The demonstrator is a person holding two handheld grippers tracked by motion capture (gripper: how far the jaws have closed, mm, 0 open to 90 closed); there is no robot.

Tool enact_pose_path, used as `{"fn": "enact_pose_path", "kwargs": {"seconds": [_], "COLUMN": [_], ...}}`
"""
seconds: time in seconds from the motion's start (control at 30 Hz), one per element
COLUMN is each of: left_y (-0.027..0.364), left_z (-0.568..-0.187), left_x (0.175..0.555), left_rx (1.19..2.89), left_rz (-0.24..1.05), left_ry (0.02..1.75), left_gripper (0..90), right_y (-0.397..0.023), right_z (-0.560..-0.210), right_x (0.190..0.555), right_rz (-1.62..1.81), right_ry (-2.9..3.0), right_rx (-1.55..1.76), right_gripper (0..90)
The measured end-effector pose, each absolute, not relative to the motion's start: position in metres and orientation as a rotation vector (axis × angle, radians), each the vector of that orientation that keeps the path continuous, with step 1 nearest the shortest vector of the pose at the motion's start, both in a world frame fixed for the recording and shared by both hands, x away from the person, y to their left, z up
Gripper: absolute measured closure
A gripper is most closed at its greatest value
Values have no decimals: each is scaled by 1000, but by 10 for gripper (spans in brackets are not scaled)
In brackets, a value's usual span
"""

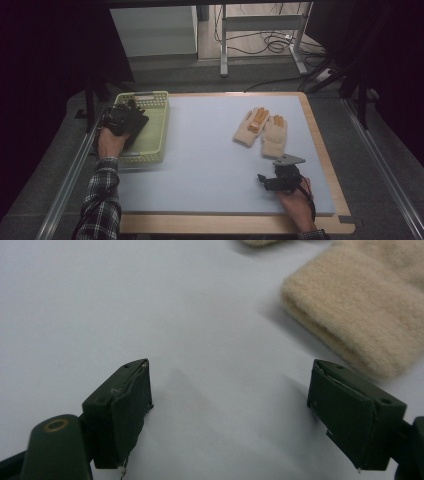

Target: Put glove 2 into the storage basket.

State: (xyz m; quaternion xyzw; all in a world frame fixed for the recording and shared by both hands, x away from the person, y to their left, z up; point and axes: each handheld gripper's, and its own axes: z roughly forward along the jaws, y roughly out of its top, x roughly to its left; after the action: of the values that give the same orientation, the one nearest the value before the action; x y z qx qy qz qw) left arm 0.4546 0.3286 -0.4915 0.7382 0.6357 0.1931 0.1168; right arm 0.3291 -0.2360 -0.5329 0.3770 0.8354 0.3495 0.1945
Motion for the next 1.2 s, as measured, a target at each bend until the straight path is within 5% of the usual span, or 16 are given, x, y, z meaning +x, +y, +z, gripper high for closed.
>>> {"fn": "enact_pose_path", "kwargs": {"seconds": [0.1, 0.33, 0.67, 1.0, 1.2], "left_y": [333, 339, 347, 335, 345], "left_z": [-492, -482, -469, -458, -461], "left_x": [451, 444, 418, 380, 375], "left_rx": [2162, 2082, 1901, 1865, 1846], "left_rz": [535, 472, 402, 462, 479], "left_ry": [1857, 1801, 1647, 1428, 1471], "left_gripper": [181, 60, 38, 22, 43], "right_y": [-236, -236, -236, -235, -236], "right_z": [-533, -533, -533, -533, -533], "right_x": [329, 329, 329, 329, 329], "right_rz": [982, 980, 980, 978, 973], "right_ry": [2341, 2340, 2340, 2338, 2342], "right_rx": [1060, 1059, 1059, 1059, 1057], "right_gripper": [176, 175, 176, 174, 173]}}
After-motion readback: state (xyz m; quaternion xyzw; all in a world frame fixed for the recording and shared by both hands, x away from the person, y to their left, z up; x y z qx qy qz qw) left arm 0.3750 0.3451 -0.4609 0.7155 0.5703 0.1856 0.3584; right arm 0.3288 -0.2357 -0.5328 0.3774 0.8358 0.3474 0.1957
